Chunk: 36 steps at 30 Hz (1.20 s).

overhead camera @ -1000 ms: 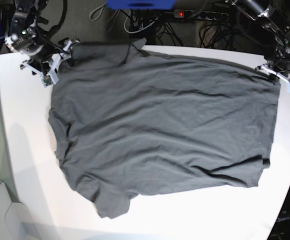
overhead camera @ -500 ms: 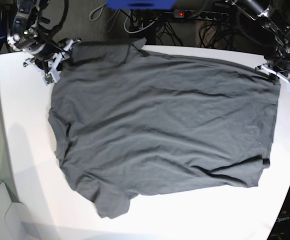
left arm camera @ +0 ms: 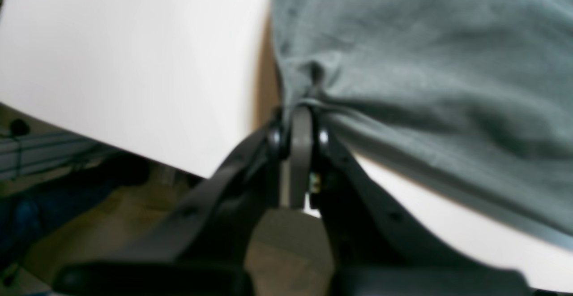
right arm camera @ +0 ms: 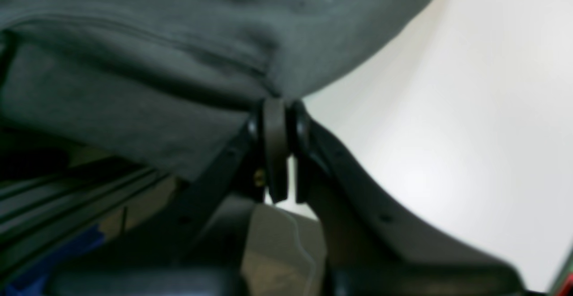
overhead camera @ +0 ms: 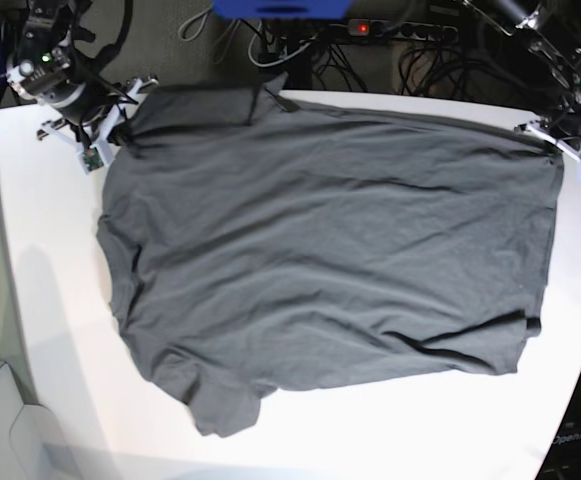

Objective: Layout the t-shirt on the table in an organized manner, then fold the t-shirt properly
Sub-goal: 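Lift the collar corners with both grippers, then fold the held collar edge over toward the hem with both grippers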

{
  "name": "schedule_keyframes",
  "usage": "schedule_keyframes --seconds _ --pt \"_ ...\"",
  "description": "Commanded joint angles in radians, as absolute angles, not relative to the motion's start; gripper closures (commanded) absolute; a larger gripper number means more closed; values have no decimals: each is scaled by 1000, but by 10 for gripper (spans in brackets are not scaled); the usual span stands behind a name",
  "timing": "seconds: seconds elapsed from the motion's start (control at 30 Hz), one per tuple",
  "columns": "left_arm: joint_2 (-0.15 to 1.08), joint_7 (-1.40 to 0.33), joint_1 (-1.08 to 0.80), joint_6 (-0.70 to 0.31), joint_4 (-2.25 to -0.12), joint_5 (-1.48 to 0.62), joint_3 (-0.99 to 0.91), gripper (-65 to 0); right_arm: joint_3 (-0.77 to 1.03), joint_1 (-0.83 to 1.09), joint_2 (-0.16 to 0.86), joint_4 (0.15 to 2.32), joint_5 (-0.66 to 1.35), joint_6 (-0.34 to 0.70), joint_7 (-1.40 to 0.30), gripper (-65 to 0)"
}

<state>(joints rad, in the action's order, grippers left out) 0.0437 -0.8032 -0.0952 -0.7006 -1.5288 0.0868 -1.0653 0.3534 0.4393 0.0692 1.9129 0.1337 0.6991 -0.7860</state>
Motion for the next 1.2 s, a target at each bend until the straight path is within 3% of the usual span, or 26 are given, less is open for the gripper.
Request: schedule_keyframes --seconds 0.0,0.5,1.17 --pt "59 -783 -104 -698 -1569 77 -1069 -5 360 450 77 1952 145 698 -766 0" --pt "79 -885 -101 -698 -1718 73 -1069 -5 521 433 71 1991 145 698 -771 0" --pt "76 -885 -99 -698 -1716 71 -1066 -5 463 437 71 2018 145 698 -769 0"
